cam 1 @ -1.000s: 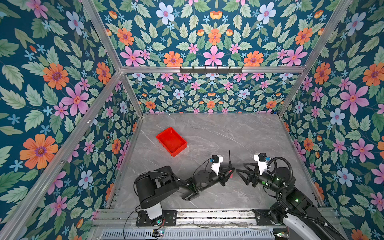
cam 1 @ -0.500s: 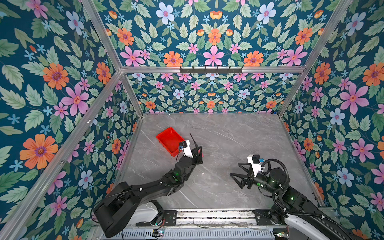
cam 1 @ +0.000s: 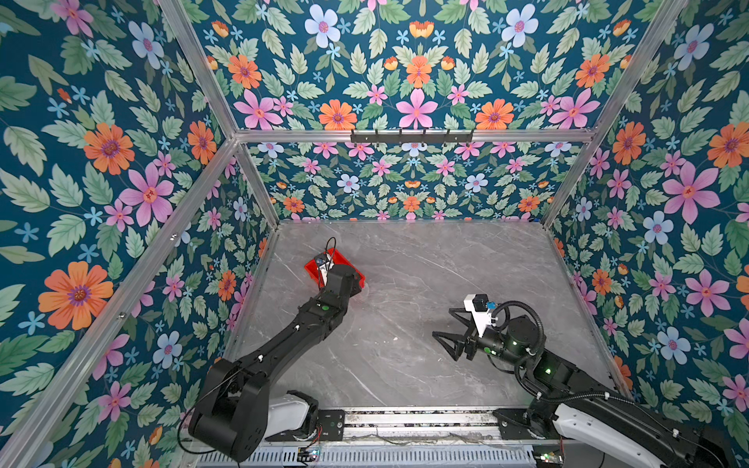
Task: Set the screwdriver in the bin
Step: 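Lower the screwdriver into the red bin and open the left gripper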
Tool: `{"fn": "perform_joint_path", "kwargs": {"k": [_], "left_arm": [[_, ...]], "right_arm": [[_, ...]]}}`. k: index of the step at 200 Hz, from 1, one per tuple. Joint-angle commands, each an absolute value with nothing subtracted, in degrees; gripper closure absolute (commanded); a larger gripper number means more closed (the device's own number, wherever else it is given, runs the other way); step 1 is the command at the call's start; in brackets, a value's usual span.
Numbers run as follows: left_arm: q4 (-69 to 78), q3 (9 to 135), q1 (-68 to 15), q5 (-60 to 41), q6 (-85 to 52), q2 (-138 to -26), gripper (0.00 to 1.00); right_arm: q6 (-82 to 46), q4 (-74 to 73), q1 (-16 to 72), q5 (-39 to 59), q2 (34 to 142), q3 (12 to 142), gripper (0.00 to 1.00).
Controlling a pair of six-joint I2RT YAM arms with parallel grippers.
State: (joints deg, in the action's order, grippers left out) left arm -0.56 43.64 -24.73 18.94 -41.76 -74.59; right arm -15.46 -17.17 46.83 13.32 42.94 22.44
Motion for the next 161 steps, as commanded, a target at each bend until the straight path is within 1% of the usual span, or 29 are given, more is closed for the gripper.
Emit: {"fn": "perform_joint_path", "kwargs": {"k": [1,44,70,124,141,161], "left_arm": [[-5.6,46.5,-22.7,15.5,-40.9,-78.3,1.0],[-5.3,52.7,-18.3,10.8,-40.9,-87.3,1.0],[-4.3,54.6,-16.8,10.2,-41.5,-91.2,1.0],[-4.1,57.9,-14.2,8.2,-43.4,-97.7,1.0],[-4.0,58.2,-13.6,7.9,-43.8,-99.1,0.94],[-3.6,58.3,-13.1,7.6,-43.7,-100.5,0.93]], "right_arm": [[-11.1,-22.4,49.2,12.0,47.3,25.2,0.01],[-7.6,-23.5,56.5,7.9,56.3,29.9,0.01],[-8.6,-26.2,58.2,7.5,58.9,29.7,0.01],[-8.3,-25.1,58.6,6.1,58.3,29.4,0.01],[-8.1,-24.3,58.6,5.4,57.5,29.1,0.01],[-8.0,-24.2,58.6,4.5,56.6,28.3,0.01]]}}
